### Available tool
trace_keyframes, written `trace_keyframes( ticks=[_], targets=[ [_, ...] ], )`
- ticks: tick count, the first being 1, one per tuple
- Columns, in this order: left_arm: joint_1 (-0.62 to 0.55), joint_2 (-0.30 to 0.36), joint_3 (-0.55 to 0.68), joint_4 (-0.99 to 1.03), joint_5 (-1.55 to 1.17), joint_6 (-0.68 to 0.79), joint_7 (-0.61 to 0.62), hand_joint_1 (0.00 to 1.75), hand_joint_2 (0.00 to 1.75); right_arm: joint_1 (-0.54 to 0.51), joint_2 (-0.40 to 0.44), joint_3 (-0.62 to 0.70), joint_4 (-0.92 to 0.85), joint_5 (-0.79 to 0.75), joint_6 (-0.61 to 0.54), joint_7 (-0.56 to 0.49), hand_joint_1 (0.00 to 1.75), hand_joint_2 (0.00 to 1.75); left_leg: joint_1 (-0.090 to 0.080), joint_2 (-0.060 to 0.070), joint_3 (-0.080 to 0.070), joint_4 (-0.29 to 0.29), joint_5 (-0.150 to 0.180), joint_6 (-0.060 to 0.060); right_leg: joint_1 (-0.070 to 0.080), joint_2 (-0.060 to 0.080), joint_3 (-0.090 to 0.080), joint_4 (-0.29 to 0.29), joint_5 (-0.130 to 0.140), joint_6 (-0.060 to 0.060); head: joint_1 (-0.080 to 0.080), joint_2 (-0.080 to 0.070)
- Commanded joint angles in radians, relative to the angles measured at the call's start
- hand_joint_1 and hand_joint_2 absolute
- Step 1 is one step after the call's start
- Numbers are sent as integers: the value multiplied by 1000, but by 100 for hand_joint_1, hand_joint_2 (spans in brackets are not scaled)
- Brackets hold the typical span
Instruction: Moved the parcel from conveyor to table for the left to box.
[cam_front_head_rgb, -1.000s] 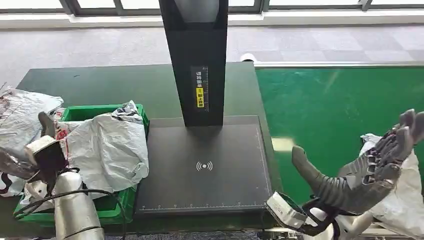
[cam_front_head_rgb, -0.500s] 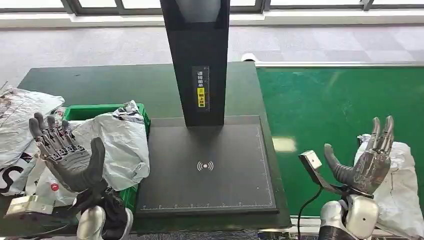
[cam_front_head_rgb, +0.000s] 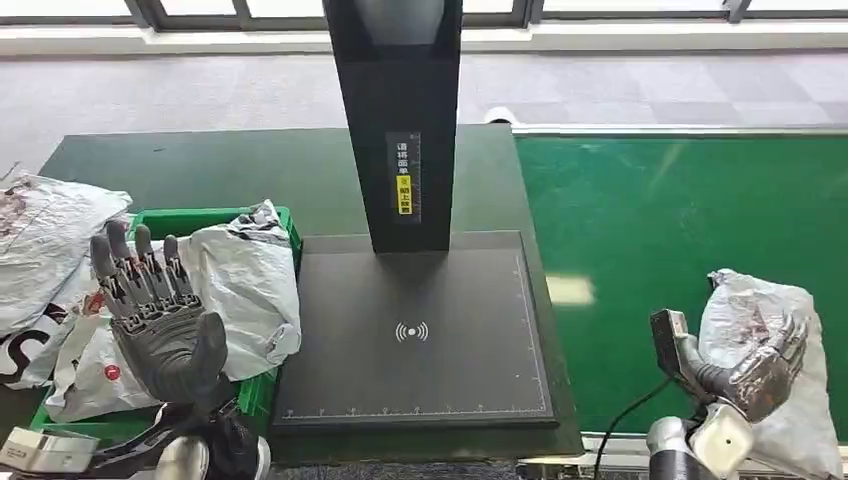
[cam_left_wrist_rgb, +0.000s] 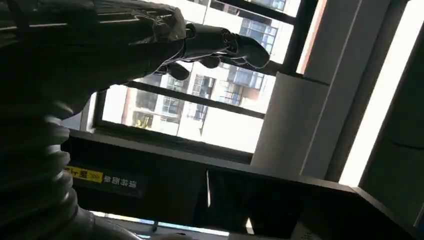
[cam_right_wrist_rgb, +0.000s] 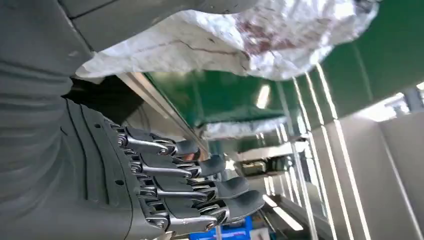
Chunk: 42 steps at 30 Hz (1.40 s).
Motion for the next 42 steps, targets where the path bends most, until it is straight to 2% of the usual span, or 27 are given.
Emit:
trace_keyframes(
  ticks=[1, 26, 28, 34, 36, 38, 41, 42],
  targets=[
    [-12, 7, -42, 64, -9, -17, -40, 0, 175, -90, -162, -50, 497, 79, 41, 164, 0, 175, 1, 0, 4, -3, 0, 1, 1, -1, 5, -4, 1, 1, 0, 0],
    [-12, 7, -42, 64, -9, -17, -40, 0, 175, -90, -162, -50, 497, 79, 41, 164, 0, 175, 0, 0, 2, -1, 0, 1, -1, 0, 2, -1, 1, 1, 0, 0],
    [-9, 12, -47, 64, -14, -14, -40, 0, 175, -88, -168, -58, 508, 74, 87, 193, 0, 175, 0, 1, 2, -1, 0, 1, -1, 0, 2, -1, 1, 1, 0, 0],
    [-9, 13, -48, 64, -15, -12, -40, 0, 175, -86, -170, -60, 509, 71, 93, 193, 0, 175, -1, 0, 3, -1, 0, 1, -1, -1, 3, -1, 0, 2, 0, 0],
    [-10, 15, -50, 66, -13, -17, -40, 0, 175, -84, -175, -61, 520, 73, 130, 210, 0, 175, 0, -1, 3, -1, 0, 1, -1, -1, 4, -2, 1, 2, 0, 0],
    [-20, 23, -55, 77, -18, -17, -40, 0, 175, -81, -182, -54, 532, 87, 246, 254, 0, 175, 0, -1, 3, -1, 0, 2, -1, -2, 4, -2, 1, 2, 0, 0],
    [-31, 23, -54, 90, -16, -27, -40, 0, 175, -83, -190, -31, 545, 92, 314, 280, 0, 175, 0, -1, 4, 0, 0, 2, -1, -2, 5, -2, 0, 2, 0, 0],
    [-33, 23, -54, 93, -15, -31, -40, 0, 175, -85, -190, -32, 547, 91, 327, 282, 175, 175, 0, -2, 5, -1, 1, 2, -1, -3, 6, -3, 1, 2, 0, 0]
  ],
)
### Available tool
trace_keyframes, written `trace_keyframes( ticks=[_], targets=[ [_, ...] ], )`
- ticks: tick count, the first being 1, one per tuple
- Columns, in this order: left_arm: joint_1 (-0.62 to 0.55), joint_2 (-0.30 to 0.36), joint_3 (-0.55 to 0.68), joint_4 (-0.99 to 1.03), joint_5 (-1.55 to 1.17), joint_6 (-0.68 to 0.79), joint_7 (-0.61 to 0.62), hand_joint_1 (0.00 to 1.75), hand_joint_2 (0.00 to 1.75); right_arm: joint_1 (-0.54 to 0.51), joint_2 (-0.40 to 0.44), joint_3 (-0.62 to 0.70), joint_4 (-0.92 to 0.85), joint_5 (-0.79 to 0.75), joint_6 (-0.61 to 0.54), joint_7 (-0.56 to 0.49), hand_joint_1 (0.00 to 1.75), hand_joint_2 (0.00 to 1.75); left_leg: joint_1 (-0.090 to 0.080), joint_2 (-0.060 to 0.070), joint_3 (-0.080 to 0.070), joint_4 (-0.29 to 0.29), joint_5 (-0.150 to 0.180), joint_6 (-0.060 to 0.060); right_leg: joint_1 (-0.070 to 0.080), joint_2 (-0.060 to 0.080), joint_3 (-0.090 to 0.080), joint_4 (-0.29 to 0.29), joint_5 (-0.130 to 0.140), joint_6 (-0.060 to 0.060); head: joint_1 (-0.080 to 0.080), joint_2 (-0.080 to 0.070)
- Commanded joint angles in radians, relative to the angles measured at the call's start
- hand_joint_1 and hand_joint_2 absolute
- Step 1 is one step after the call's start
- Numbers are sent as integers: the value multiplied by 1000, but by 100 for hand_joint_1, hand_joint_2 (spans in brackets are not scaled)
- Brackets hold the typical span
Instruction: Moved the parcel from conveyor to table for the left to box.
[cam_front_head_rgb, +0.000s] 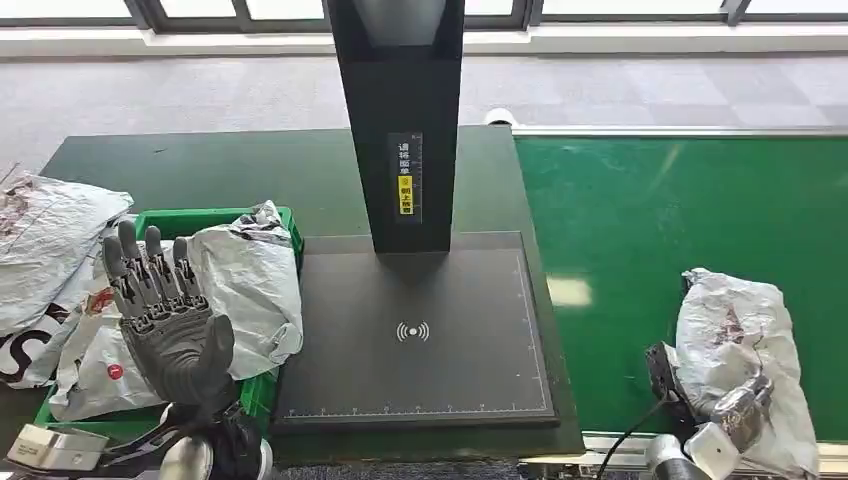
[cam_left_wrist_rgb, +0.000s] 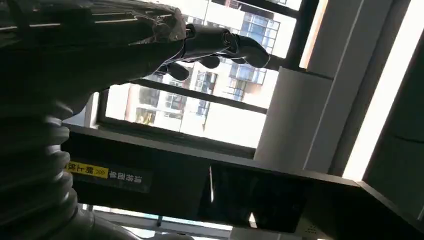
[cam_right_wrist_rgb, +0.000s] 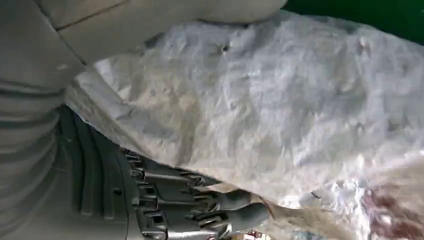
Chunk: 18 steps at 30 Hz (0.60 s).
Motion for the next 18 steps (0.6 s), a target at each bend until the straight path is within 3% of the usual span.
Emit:
trace_keyframes(
  ticks=[1, 6, 7, 11, 18],
  targets=[
    [-34, 22, -51, 77, -6, -16, -40, 0, 175, -12, -41, -30, 100, 88, 167, 61, 175, 175, 0, -2, 2, -3, 2, 1, 0, -3, 3, -4, 1, 0, 0, 0],
    [-25, 13, -44, 78, -24, -25, -40, 0, 175, -20, -41, -26, 90, 90, 166, 69, 175, 175, 0, -2, 6, -1, 0, 5, 0, -3, 7, -5, -1, 5, 0, 0],
    [-1, 9, -39, 64, -44, -11, -40, 0, 175, -9, -23, -23, 47, 87, 15, 30, 175, 175, 1, -2, 6, 0, -1, 5, 0, -3, 9, -5, -1, 5, 0, 0],
    [34, 13, -50, 30, -49, -3, -40, 0, 175, 43, 1, -30, -20, 65, 12, -11, 175, 175, 0, -1, 7, -1, 0, 7, 0, -2, 12, -7, 0, 7, 0, 0],
    [29, 14, -53, 35, -49, 5, -40, 0, 175, 45, 3, -27, -32, 61, 22, -17, 175, 175, -1, -1, 6, -1, -1, 7, -1, -1, 10, -7, 0, 7, 0, 0]
  ],
)
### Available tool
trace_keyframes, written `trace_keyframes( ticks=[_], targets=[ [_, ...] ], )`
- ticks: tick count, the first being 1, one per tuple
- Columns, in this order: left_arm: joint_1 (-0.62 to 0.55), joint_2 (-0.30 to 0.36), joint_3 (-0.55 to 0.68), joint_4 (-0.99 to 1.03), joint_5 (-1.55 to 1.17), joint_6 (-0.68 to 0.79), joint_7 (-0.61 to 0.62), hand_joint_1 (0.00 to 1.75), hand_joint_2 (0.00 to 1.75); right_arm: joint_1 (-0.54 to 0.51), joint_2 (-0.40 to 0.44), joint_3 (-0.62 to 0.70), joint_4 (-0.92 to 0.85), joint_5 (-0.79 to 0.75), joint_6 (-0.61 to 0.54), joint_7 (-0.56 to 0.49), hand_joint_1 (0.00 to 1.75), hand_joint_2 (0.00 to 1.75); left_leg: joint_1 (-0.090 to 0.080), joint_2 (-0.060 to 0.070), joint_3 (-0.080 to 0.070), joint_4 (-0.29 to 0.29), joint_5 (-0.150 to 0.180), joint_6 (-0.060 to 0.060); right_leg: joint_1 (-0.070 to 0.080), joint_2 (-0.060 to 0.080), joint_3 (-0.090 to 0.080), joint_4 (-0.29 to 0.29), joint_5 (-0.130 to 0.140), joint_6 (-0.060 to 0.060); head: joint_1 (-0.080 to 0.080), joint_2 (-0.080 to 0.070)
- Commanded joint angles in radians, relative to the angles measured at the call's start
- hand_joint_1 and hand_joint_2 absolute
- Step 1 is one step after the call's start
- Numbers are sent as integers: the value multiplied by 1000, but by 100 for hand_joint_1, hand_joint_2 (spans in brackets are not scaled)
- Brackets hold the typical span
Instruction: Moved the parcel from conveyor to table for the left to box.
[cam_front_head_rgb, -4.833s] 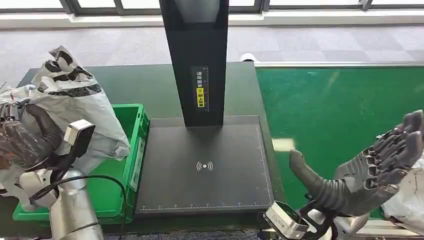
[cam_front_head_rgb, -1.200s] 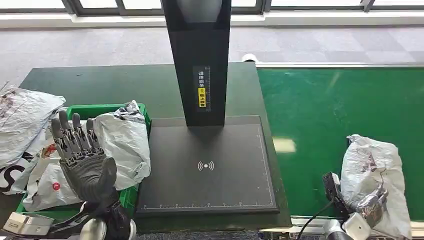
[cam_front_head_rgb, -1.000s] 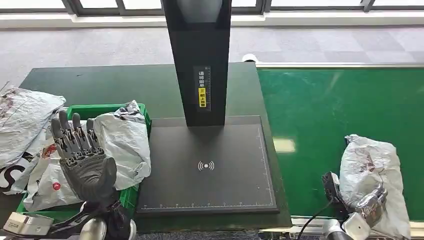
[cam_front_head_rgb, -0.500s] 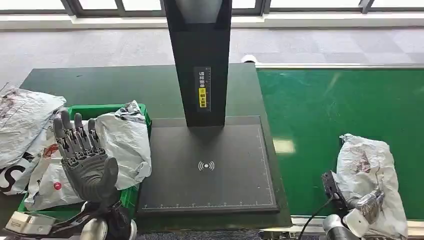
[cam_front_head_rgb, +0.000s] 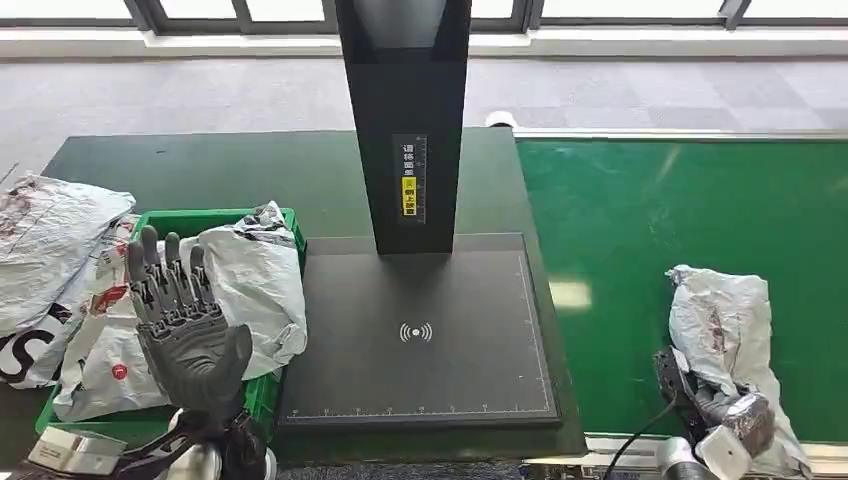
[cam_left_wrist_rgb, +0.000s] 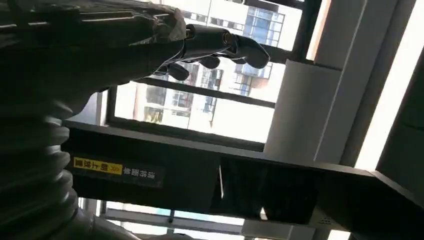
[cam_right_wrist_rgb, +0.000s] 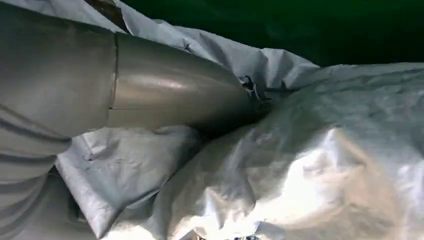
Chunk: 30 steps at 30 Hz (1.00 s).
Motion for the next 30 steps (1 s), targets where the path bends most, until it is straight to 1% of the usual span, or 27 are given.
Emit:
trace_keyframes(
  ticks=[1, 3, 5, 6, 7, 8, 11, 12, 13, 14, 15, 16, 17, 18, 19, 20, 21, 25, 30],
  targets=[
    [1, 14, -36, 23, -2, 14, -40, 0, 175, 27, 24, -24, -20, 62, 9, -2, 175, 175, 0, 0, 0, -1, 0, 0, 1, -1, 0, -1, 0, -1, 0, 0],
    [-2, 15, -37, 23, -3, 17, -40, 0, 175, 26, 24, -21, -21, 62, 6, -3, 175, 175, 0, -1, 0, -1, 0, 0, 1, -1, 0, -1, 0, -1, 0, 0],
    [-3, 19, -37, 19, -5, 26, -40, 0, 175, 28, 34, -2, -42, 68, -32, -24, 175, 175, 0, -1, -1, -2, 1, 0, 1, -1, -1, -1, 0, -1, 0, 0],
    [-1, 19, -36, 17, -6, 30, -40, 0, 175, 29, 42, 9, -57, 72, -62, -39, 175, 175, 0, 0, -1, -3, 1, 0, 1, -1, -1, -2, 0, -1, 0, 0],
    [6, 18, -33, 8, -11, 40, -40, 0, 175, 35, 67, 42, -106, 74, -149, -109, 175, 175, 0, 0, -1, -1, 0, -1, 1, 0, -1, -1, -1, -2, 0, 0],
    [12, 19, -33, 2, -9, 39, -40, 0, 175, 32, 79, 49, -117, 79, -143, -100, 175, 175, 0, 0, -1, -3, 1, -1, 1, -1, -1, -2, 0, -2, 0, 0],
    [12, 19, -33, 2, -9, 39, -40, 0, 175, 32, 79, 49, -117, 79, -143, -100, 175, 175, 0, 3, -2, -2, 0, -1, 1, 2, -2, -1, 0, -2, 0, 0],
    [16, 19, -33, -3, -11, 44, -40, 0, 175, 45, 97, 76, -173, 80, -170, -132, 175, 175, 0, 2, -2, -1, 0, -1, 1, 2, -3, 0, 0, -2, 0, 0],
    [18, 21, -33, -7, -11, 47, -40, 0, 175, 90, 140, 129, -326, 57, -170, -240, 175, 175, 0, 3, -2, -2, 0, -1, 0, 2, -3, 0, 0, -2, 0, 0],
    [19, 22, -33, -8, -10, 46, -40, 0, 175, 122, 190, 161, -476, 25, -170, -306, 175, 175, 0, 2, -3, -1, 0, -1, 0, 1, -4, 1, -1, -2, 0, 0],
    [16, 23, -33, -5, -13, 46, -40, 0, 175, 165, 240, 203, -626, -9, -170, -404, 175, 175, 0, 2, -3, -2, 0, -1, 0, 1, -5, 0, 0, -2, 0, 0],
    [11, 24, -34, -1, -13, 49, -40, 0, 175, 195, 288, 230, -726, -22, -170, -451, 175, 175, -1, 2, -4, -1, 0, -1, 0, 1, -5, 2, -1, -2, 0, 0],
    [6, 27, -37, 4, -16, 52, -40, 0, 175, 231, 330, 285, -833, -57, -170, -537, 175, 175, -1, 2, -5, -1, 0, -1, 0, 2, -7, 2, -1, -2, 0, 0],
    [1, 26, -37, 8, -19, 52, -40, 0, 175, 250, 357, 324, -891, -61, -170, -567, 175, 175, 0, 3, -6, -1, 0, -1, 0, 2, -8, 3, -1, -2, 0, 0],
    [-7, 31, -42, 17, -17, 58, -40, 0, 175, 290, 373, 397, -967, -98, -170, -619, 175, 175, 0, 5, -5, -2, 0, -2, 0, 4, -8, 3, -1, -3, 0, 0],
    [-19, 37, -48, 29, -13, 67, -40, 0, 175, 341, 373, 522, -1052, -119, -170, -614, 175, 175, -1, 2, -6, -1, 0, -2, -1, 2, -9, 4, -1, -2, 0, 0],
    [-19, 37, -48, 29, -13, 67, -40, 0, 175, 341, 373, 522, -1052, -119, -170, -614, 175, 175, 0, 3, -6, -2, 0, -3, 0, 3, -9, 3, -1, -3, 0, 0],
    [-19, 37, -48, 29, -13, 67, -40, 0, 175, 341, 373, 522, -1052, -119, -170, -614, 175, 175, 0, -1, -6, -2, 0, -3, 1, -1, -8, 3, -3, -4, 0, 0],
    [-19, 37, -48, 29, -13, 67, -40, 0, 175, 341, 373, 522, -1052, -119, -170, -614, 175, 175, 1, 0, -5, -2, 0, -3, 1, 0, -8, 2, -3, -4, 0, 0]
  ],
)
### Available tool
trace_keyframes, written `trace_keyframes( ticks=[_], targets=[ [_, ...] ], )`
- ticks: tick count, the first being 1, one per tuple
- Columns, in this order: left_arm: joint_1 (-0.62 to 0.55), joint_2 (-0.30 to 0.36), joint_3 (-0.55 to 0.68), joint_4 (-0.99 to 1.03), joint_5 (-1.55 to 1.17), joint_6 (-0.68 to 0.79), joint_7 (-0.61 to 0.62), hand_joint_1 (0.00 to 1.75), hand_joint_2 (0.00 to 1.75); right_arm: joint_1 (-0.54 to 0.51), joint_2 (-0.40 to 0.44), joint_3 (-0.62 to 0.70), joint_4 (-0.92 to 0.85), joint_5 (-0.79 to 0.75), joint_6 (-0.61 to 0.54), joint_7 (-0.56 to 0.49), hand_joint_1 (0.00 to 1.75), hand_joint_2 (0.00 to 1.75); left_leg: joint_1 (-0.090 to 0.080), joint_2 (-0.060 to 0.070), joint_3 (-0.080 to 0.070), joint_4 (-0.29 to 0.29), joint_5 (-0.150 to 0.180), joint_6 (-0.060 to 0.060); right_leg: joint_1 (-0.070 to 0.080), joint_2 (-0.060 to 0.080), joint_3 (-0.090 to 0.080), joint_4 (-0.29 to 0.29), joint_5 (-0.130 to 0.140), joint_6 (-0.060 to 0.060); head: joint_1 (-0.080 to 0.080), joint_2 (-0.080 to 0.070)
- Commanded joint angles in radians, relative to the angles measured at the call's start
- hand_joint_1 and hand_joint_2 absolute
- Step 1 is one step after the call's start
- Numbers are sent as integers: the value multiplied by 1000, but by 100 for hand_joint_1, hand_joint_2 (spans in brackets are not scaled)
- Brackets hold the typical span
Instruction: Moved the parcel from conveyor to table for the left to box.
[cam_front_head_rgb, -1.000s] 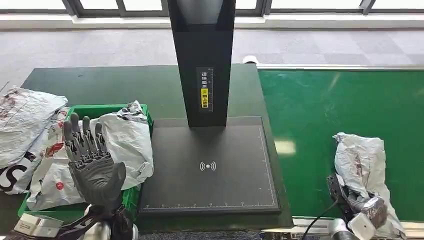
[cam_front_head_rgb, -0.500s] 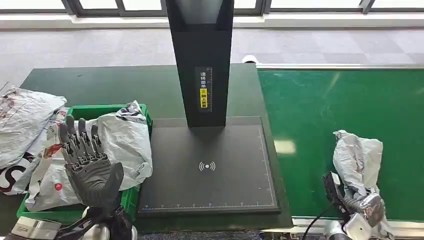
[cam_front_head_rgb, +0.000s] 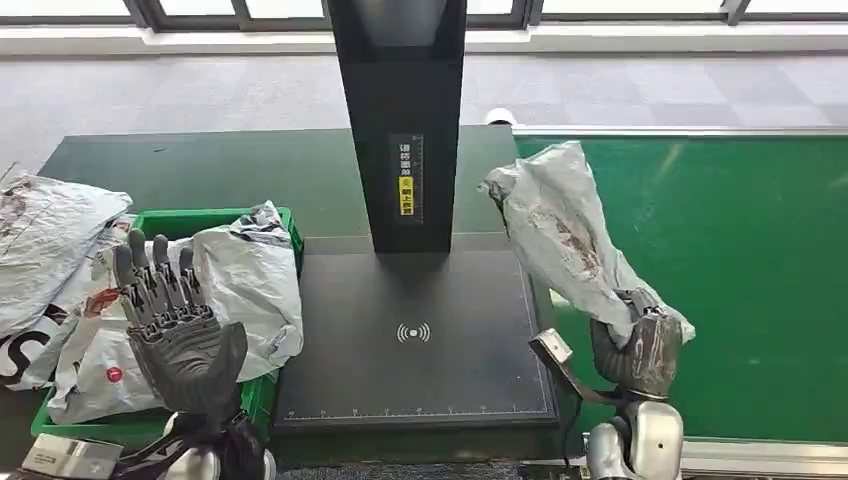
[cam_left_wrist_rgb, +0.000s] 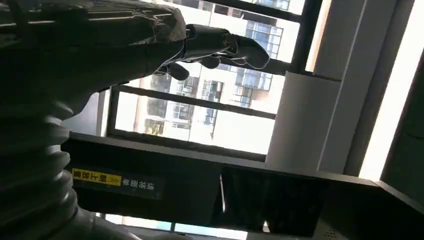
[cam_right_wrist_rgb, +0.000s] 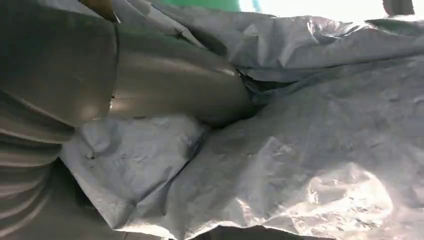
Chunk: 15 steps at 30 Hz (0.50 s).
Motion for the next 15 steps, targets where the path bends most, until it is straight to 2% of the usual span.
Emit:
trace_keyframes(
  ticks=[1, 2, 5, 9, 12, 15],
  targets=[
    [-30, 39, -42, 53, 0, 14, -40, 0, 175, 49, 25, 104, -143, -30, 3, -36, 175, 175, -1, 1, 0, -1, 0, 1, -1, 0, 0, -1, 0, 0, 0, 0],
    [-37, 46, -49, 59, 5, 22, -40, 0, 175, 62, 25, 146, -168, -35, 3, -56, 175, 175, 0, 0, 0, -1, 0, 0, 0, -1, 0, -1, 0, 0, 0, 0],
    [-57, 54, -56, 72, 14, 38, -40, 0, 175, 83, 25, 258, -202, -18, 3, -30, 175, 175, -1, 0, 0, 0, 0, 0, -2, 0, 0, 0, 0, 0, 0, 0],
    [-87, 60, -56, 101, 24, 40, -40, 0, 175, 77, 25, 328, -183, -14, 3, -46, 175, 175, -2, 1, 1, -1, 0, 0, -2, 1, 0, -1, 1, 0, 0, 0],
    [-108, 64, -56, 118, 29, 41, -40, 0, 175, 58, 13, 369, -78, -11, 3, -45, 175, 175, -1, 0, 1, -1, 0, 0, -1, 0, 1, -2, 1, 0, 0, 0],
    [-115, 69, -57, 128, 33, 36, -40, 0, 175, 13, -30, 449, 103, 20, 15, 10, 175, 175, -1, 2, 4, -4, 1, 0, 0, 1, 3, -5, 2, 0, 0, 0]
  ],
)
